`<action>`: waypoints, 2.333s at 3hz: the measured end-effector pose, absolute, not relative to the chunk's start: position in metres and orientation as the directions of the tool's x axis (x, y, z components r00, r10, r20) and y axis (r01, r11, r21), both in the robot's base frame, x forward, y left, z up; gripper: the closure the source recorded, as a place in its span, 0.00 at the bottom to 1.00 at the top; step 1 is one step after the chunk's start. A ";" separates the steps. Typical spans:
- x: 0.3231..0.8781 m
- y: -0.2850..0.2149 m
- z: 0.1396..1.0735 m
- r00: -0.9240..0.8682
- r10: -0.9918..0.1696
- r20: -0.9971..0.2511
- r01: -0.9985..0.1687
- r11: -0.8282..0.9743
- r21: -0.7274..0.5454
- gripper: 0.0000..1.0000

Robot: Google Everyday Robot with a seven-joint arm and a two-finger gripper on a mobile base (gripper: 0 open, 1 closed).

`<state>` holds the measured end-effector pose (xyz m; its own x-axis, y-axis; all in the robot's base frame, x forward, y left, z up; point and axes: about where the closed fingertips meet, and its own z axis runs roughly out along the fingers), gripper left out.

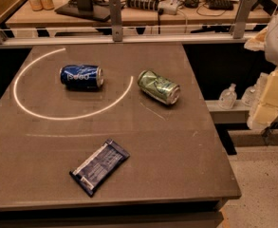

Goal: Place green can upright

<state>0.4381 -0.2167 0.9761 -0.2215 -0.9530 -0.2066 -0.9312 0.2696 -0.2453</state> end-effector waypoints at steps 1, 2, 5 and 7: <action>0.438 -0.217 0.976 -0.225 -0.952 -0.206 -0.930 0.273 -0.245 0.00; 0.448 -0.214 0.974 -0.327 -0.924 -0.197 -0.901 0.368 -0.231 0.00; 0.542 -0.157 0.898 -0.636 -0.738 -0.226 -0.751 0.659 -0.036 0.00; 0.581 -0.100 0.850 -0.651 -0.727 -0.218 -0.745 0.667 0.006 0.00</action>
Offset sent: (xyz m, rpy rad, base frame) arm 0.0338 0.0079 -0.0127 -0.0210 0.0933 -0.4194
